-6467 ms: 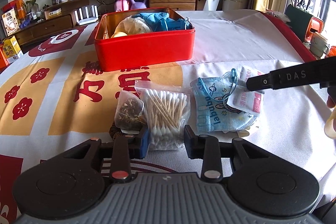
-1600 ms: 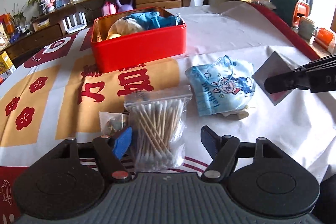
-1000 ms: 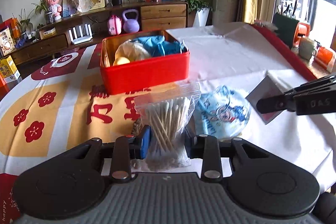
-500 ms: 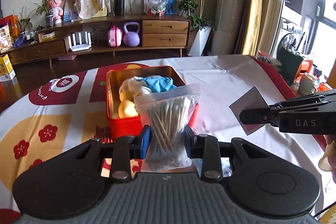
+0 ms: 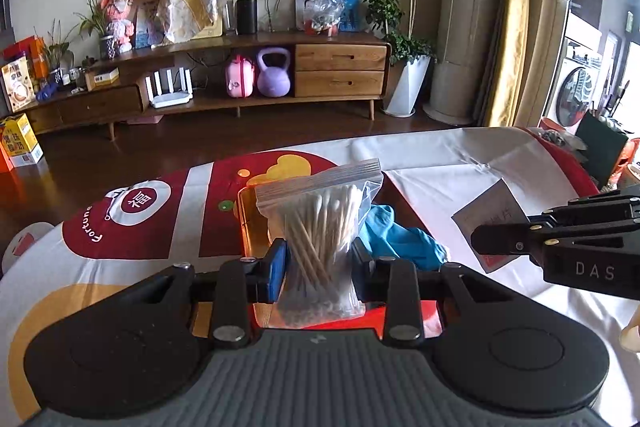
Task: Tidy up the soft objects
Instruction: 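Lower both items into the tin and open both tools, then withdraw both tools from the tin toward the mask and small clear bag, then grasp the small clear bag with the left tool while the right tool grasps the blue printed mask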
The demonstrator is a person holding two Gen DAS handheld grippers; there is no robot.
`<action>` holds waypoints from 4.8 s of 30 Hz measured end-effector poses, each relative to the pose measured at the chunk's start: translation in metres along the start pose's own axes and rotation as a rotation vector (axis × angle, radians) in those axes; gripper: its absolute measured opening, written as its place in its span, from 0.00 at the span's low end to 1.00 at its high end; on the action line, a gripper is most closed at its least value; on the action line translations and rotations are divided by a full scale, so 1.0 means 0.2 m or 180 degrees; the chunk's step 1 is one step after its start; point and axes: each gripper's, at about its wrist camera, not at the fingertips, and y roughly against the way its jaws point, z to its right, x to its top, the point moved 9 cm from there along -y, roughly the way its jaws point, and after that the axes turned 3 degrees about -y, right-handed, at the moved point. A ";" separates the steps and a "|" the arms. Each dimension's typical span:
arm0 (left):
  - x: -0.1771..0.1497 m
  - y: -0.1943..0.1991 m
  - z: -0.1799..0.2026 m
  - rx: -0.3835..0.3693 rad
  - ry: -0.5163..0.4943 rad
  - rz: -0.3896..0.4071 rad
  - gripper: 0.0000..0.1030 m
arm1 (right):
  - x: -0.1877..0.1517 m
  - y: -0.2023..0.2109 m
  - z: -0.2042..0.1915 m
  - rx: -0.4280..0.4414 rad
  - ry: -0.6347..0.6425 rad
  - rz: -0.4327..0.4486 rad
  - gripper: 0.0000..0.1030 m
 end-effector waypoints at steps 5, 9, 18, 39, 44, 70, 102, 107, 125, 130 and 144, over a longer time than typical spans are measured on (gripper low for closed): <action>0.02 -0.17 -0.02 0.0048 -0.0064 -0.0114 0.31 | 0.03 -0.14 0.01 -0.0063 -0.0031 -0.0028 0.06; 0.02 -0.28 -0.03 0.0044 -0.0047 -0.0207 0.31 | 0.03 -0.25 0.03 -0.0123 -0.0037 -0.0091 0.06; -0.04 -0.47 -0.05 0.0074 -0.0050 -0.0441 0.31 | -0.02 -0.43 0.05 -0.0203 -0.0065 -0.0283 0.05; -0.07 -0.45 -0.04 0.0121 -0.0103 -0.0419 0.55 | -0.07 -0.40 0.04 -0.0229 -0.0002 -0.0314 0.29; -0.06 -0.36 -0.04 0.0093 -0.0089 -0.0393 0.55 | -0.04 -0.31 0.03 -0.0198 -0.0009 -0.0258 0.36; -0.12 0.33 0.07 -0.0072 -0.0041 -0.0167 0.55 | -0.11 0.35 -0.11 -0.0155 0.0021 0.0118 0.65; -0.70 0.56 0.09 -0.0022 0.0219 -0.0279 0.83 | -0.73 0.51 -0.05 -0.0251 -0.0152 -0.0044 0.96; -0.81 0.52 0.13 -0.0047 0.0210 -0.0322 0.83 | -0.80 0.46 -0.03 -0.0290 -0.0114 -0.0130 0.96; -0.91 0.35 0.11 0.0101 -0.0052 -0.0280 0.83 | -0.84 0.22 0.07 -0.0348 -0.0171 -0.0348 0.82; -0.93 0.31 0.12 0.0109 -0.0085 -0.0294 0.83 | -0.84 0.16 0.09 -0.0382 -0.0224 -0.0386 0.74; -0.91 0.29 0.12 0.0123 -0.0129 -0.0255 0.52 | -0.79 0.15 0.12 -0.0570 -0.0145 -0.0234 0.28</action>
